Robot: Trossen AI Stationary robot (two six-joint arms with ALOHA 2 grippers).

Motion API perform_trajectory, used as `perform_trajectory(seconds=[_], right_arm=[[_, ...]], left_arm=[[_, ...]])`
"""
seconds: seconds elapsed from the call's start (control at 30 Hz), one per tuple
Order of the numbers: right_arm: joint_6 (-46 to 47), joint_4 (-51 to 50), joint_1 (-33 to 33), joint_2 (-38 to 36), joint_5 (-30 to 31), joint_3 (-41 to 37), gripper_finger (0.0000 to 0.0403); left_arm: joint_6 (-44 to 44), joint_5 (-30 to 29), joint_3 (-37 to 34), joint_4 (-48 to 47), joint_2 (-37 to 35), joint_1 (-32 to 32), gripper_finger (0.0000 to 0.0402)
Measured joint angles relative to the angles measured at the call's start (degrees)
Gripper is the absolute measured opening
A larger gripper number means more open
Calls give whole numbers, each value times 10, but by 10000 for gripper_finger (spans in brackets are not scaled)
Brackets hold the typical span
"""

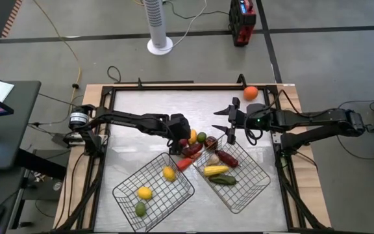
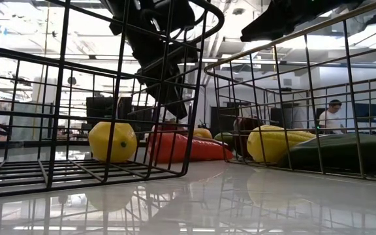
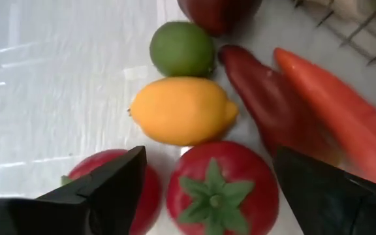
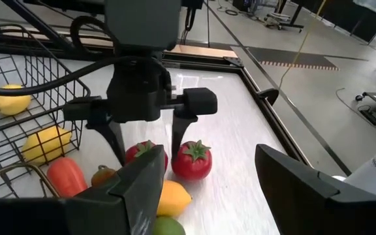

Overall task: Sort produce into baskets
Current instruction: Put the top red tomato into the black wire basket

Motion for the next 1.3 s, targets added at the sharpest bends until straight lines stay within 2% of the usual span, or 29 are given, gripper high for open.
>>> perform_trajectory(seconds=[0.17, 0.37, 0.63, 0.8, 1.0, 1.3], right_arm=[[0, 0, 0, 0, 0, 0, 268], [-1, 0, 0, 0, 0, 0, 268], [-3, 0, 0, 0, 0, 0, 268], [-3, 0, 0, 1, 0, 0, 268], [-2, -2, -1, 14, -1, 0, 268], [-2, -2, -3, 25, -1, 0, 268]], left_arm=[[39, -1, 14, -29, 0, 19, 317], [-8, -1, 14, -26, 0, 55, 316], [-98, 0, 14, 26, 0, 91, 316], [-147, -4, 13, 31, 36, 99, 316], [-155, -13, 14, 30, 73, 98, 316], [-155, -28, 14, -36, 75, 100, 316]])
